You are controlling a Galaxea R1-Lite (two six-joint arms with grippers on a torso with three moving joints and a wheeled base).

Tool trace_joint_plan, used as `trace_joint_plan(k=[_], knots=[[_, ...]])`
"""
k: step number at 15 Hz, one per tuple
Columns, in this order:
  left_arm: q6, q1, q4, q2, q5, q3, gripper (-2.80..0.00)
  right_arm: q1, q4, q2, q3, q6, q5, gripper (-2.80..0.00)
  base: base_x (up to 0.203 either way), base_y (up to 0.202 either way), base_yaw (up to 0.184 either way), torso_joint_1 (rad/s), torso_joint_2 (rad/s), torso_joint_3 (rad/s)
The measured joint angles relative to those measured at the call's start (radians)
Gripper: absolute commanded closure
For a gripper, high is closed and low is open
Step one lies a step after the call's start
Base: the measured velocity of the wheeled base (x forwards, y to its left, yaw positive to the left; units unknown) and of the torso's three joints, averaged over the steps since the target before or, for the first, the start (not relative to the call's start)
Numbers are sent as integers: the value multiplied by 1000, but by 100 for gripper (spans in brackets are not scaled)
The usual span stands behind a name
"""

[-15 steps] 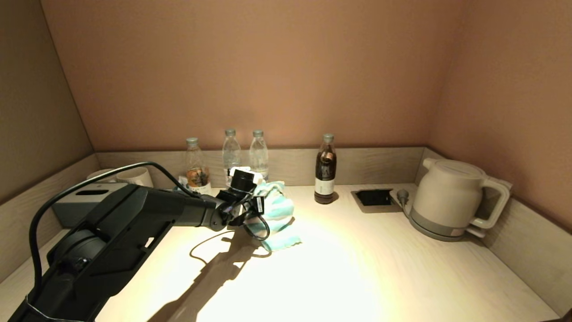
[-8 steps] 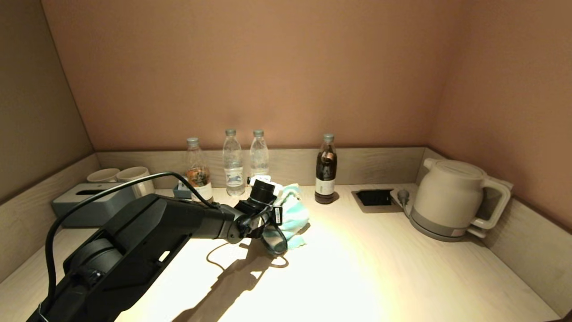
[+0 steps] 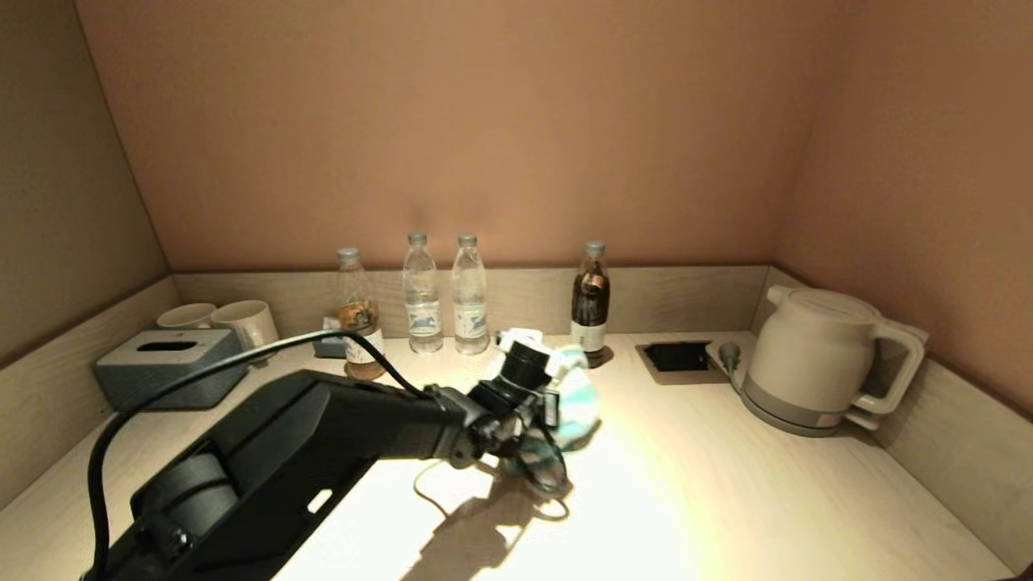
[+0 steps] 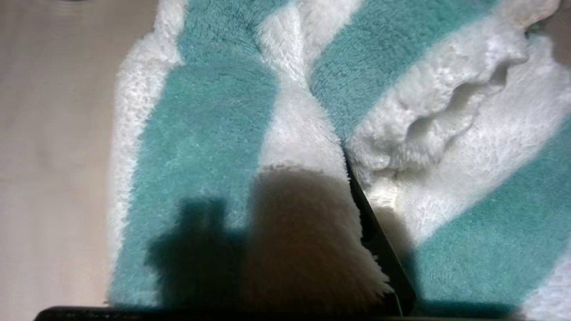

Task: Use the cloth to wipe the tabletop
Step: Sweep the stains on the table

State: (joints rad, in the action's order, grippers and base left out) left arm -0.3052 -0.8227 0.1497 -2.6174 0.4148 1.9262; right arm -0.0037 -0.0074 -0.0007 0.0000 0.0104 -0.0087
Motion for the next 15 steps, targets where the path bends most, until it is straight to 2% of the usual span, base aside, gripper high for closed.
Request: trace_joint_plan(k=[2, 3, 7, 9, 15], knots=[[-26, -159, -18, 41, -5, -4, 0, 1, 0, 0, 0, 0, 1, 0, 0, 0, 0, 0, 0, 0], [-43, -204, -32, 64, -6, -5, 0, 1, 0, 0, 0, 0, 1, 0, 0, 0, 0, 0, 0, 0], [-76, -304, -61, 123, -8, -14, 0, 1, 0, 0, 0, 0, 0, 0, 0, 0, 0, 0, 0, 0], [-105, -320, -71, 139, -9, -41, 0, 1, 0, 0, 0, 0, 0, 0, 0, 0, 0, 0, 0, 0], [-121, -336, -69, 154, -4, -96, 0, 1, 0, 0, 0, 1, 1, 0, 0, 0, 0, 0, 0, 0]])
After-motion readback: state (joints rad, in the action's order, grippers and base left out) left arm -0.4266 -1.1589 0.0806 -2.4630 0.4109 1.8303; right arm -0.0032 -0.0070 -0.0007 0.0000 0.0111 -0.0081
